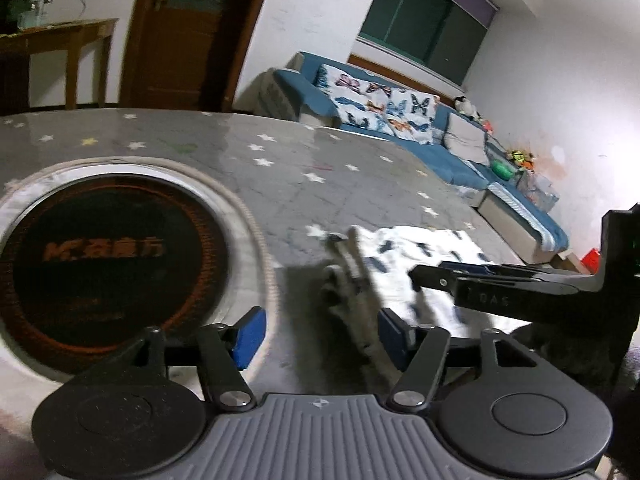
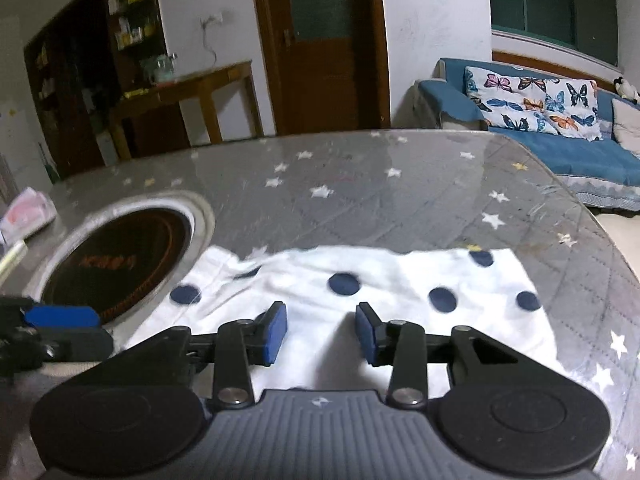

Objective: Fold clothes

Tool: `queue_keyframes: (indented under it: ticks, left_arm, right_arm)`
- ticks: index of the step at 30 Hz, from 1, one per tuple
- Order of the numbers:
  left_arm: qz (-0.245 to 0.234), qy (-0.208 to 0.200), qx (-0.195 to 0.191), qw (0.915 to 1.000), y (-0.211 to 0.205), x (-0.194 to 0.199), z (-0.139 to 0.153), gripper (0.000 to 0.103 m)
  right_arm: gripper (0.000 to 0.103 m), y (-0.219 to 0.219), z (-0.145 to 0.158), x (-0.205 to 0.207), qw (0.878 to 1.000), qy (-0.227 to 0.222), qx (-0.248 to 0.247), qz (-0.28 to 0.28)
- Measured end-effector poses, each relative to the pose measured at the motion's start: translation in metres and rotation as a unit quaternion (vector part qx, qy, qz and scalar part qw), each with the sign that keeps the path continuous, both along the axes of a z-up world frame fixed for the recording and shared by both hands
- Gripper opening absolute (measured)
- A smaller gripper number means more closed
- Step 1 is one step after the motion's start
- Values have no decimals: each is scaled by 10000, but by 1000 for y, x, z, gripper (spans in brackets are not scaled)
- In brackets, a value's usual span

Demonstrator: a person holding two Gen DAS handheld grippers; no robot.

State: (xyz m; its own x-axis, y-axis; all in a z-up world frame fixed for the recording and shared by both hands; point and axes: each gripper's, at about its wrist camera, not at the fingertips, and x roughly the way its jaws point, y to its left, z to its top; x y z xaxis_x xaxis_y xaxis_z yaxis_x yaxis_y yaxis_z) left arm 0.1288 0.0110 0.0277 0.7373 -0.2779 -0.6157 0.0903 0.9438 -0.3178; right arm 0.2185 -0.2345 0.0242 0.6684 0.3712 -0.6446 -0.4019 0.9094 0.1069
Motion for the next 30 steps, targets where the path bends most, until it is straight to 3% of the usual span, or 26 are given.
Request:
queue_keyframes:
  ticks: [11, 30]
  left_arm:
    - [124, 183, -235, 9995, 34, -6, -17, 74]
    - [8, 125, -610, 9981, 47, -13, -15, 78]
  right_arm:
    - [40, 23, 6, -37, 9996, 91, -258, -73]
    - [45, 16, 16, -74, 9960, 255, -793, -313]
